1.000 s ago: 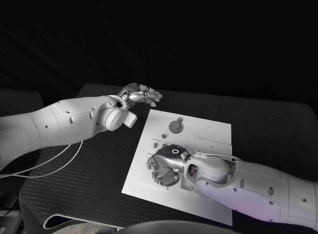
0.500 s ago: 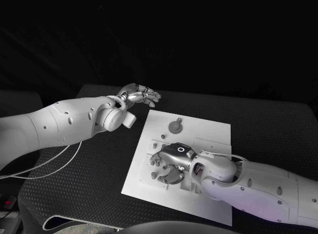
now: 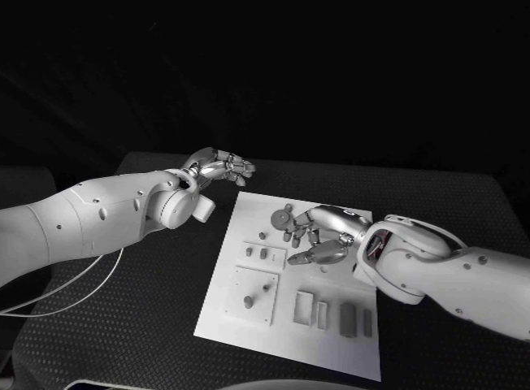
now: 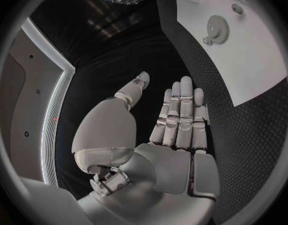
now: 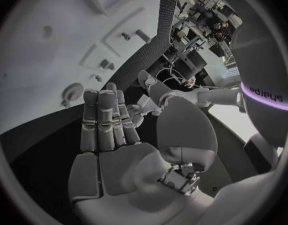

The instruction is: Assemble the parts on the task board

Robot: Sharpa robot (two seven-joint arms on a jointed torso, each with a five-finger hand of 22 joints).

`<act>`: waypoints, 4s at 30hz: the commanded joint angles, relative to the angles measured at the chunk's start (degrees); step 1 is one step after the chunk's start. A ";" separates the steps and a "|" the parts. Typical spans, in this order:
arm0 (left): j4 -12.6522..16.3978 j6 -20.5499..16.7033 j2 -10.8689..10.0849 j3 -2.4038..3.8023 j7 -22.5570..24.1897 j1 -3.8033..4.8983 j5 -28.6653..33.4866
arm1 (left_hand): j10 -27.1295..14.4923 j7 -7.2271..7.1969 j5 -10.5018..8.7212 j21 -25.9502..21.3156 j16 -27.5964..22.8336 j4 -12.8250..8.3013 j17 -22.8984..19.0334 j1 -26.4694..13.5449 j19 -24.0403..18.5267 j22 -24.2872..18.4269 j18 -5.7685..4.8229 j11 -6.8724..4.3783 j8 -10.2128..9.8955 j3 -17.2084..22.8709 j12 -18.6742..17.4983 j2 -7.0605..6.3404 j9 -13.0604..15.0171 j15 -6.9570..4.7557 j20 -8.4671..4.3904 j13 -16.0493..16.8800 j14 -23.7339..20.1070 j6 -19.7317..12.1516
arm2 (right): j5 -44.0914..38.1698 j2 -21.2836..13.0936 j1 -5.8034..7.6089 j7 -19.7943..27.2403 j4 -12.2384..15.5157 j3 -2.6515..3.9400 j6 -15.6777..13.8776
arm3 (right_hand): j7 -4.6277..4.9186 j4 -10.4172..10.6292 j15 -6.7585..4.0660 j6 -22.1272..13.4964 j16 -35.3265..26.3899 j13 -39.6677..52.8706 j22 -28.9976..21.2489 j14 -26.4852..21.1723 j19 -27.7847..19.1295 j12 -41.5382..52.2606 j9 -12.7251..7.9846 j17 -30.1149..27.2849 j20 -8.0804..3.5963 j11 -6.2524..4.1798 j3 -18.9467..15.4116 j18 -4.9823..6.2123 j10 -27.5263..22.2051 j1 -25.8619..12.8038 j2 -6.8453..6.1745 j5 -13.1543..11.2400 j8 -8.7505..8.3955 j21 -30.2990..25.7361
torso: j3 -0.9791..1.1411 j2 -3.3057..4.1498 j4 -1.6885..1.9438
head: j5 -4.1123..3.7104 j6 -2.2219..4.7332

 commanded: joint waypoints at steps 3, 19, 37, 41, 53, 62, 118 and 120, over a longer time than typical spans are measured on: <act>-0.24 0.69 0.45 -0.04 0.78 0.05 0.28 | 1.87 0.07 -0.01 -0.52 -0.54 0.33 0.44 -0.07 0.29 0.27 -0.43 -0.66 0.44 -0.04 0.95 0.53 -0.17 0.21 -0.03 0.25 0.22 -0.28 | 12.90 -4.02 0.98 -5.72 -1.16 -0.10 11.52 | -1.32 0.16 -2.08 1.40 -0.18 6.14 0.55 -0.76 -0.75 9.17 0.91 -1.39 0.39 -2.43 -1.65 1.32 3.18 -2.25 1.73 -1.33 0.96 -0.40 | 0.02 -0.54 -0.69 | -2.35 0.61; -0.25 0.79 0.83 -0.85 0.80 -0.13 0.28 | 2.51 0.06 -0.01 -0.68 -0.81 0.30 0.73 -0.05 0.32 0.42 -0.43 -0.97 0.52 -0.17 1.28 0.55 -0.24 0.23 -0.02 0.36 0.22 -0.27 | 29.62 -14.10 1.00 -19.20 4.81 -3.52 21.62 | -3.67 4.85 -4.57 3.28 10.54 32.58 1.01 2.19 4.10 44.84 6.89 4.96 -2.32 -5.09 1.50 1.32 -0.83 -11.70 3.63 -5.00 1.83 2.92 | 0.84 -1.31 -1.76 | -4.92 -1.02; -0.04 0.87 0.86 -1.00 0.81 -0.39 0.28 | 2.56 0.04 -0.03 -0.77 -0.94 0.40 0.86 -0.25 0.31 0.49 -0.43 -0.99 0.55 -0.30 1.35 0.52 -0.28 0.26 0.02 0.36 0.21 -0.28 | 25.48 -14.11 1.00 -25.58 6.99 -4.70 25.27 | -3.95 6.35 -4.85 4.93 11.81 36.29 0.98 3.07 5.47 48.35 6.01 8.82 -4.00 -5.39 5.63 1.32 0.57 -17.44 5.06 -5.64 0.31 5.14 | 1.15 -1.60 -2.21 | -5.78 -2.33; 0.06 0.95 0.86 -1.00 0.83 -0.39 0.28 | 2.57 0.03 -0.03 -0.79 -0.97 0.43 0.88 -0.28 0.31 0.51 -0.43 -1.00 0.55 -0.32 1.37 0.52 -0.29 0.27 0.03 0.36 0.22 -0.29 | 24.62 -13.41 1.00 -27.07 7.29 -4.89 25.68 | -4.06 6.98 -4.99 5.23 11.68 36.74 0.92 3.10 5.54 48.70 5.98 9.10 -4.07 -5.52 5.88 1.32 0.79 -18.94 4.49 -5.70 0.26 5.31 | 1.03 -1.59 -2.21 | -5.74 -2.58; 0.53 1.06 0.80 -1.01 0.80 -0.39 0.28 | 2.56 0.01 -0.04 -0.85 -1.06 0.50 0.96 -0.39 0.29 0.56 -0.43 -1.00 0.57 -0.39 1.40 0.50 -0.32 0.28 0.04 0.35 0.20 -0.30 | 20.43 -11.26 0.98 -31.72 6.65 -5.52 22.75 | -3.93 8.33 -4.91 4.67 11.47 37.46 0.84 3.25 5.55 48.76 5.87 9.83 -4.43 -5.40 6.65 1.32 0.70 -22.49 2.65 -5.73 -0.39 5.72 | 0.91 -1.60 -2.07 | -5.82 -2.88; 0.62 1.06 0.74 -1.01 0.81 -0.39 0.28 | 2.55 0.00 -0.04 -0.87 -1.11 0.53 1.00 -0.44 0.29 0.58 -0.43 -1.00 0.57 -0.41 1.41 0.50 -0.33 0.29 0.04 0.34 0.20 -0.31 | 20.16 -10.66 0.90 -32.42 6.71 -5.55 22.82 | -3.85 8.54 -4.83 4.46 11.39 37.62 0.81 3.30 5.59 48.74 5.85 10.01 -4.53 -5.32 6.88 1.32 0.70 -23.20 2.12 -5.72 -0.58 5.82 | 0.91 -1.68 -2.20 | -5.40 -3.01; 1.37 0.97 -0.24 -1.02 0.47 -0.35 0.28 | 2.50 0.10 -0.03 -1.03 -1.35 0.60 1.28 -0.39 0.30 0.75 -0.43 -1.01 0.63 -0.41 1.47 0.51 -0.42 0.29 0.02 0.30 0.23 -0.34 | 14.79 -2.46 -1.89 -35.95 3.51 -5.52 19.13 | -3.59 4.71 -4.55 4.01 11.10 38.82 0.78 3.79 5.53 49.00 5.88 11.30 -5.10 -5.06 7.10 1.32 1.05 -21.16 2.00 -5.72 -1.19 6.71 | 0.84 -1.64 -2.22 | -4.44 -3.49; 1.40 0.98 -0.31 -1.02 0.48 -0.35 0.28 | 2.49 0.10 -0.03 -1.04 -1.36 0.59 1.29 -0.38 0.30 0.75 -0.43 -1.01 0.63 -0.40 1.47 0.51 -0.42 0.29 0.02 0.30 0.23 -0.34 | 14.47 -2.27 -1.97 -35.99 3.27 -5.52 19.04 | -3.59 3.70 -4.56 4.17 11.06 38.91 0.77 3.85 5.56 49.00 5.90 11.40 -5.11 -5.08 7.70 1.32 1.13 -19.71 2.34 -5.70 -1.14 6.81 | 0.86 -1.64 -2.24 | -4.50 -3.51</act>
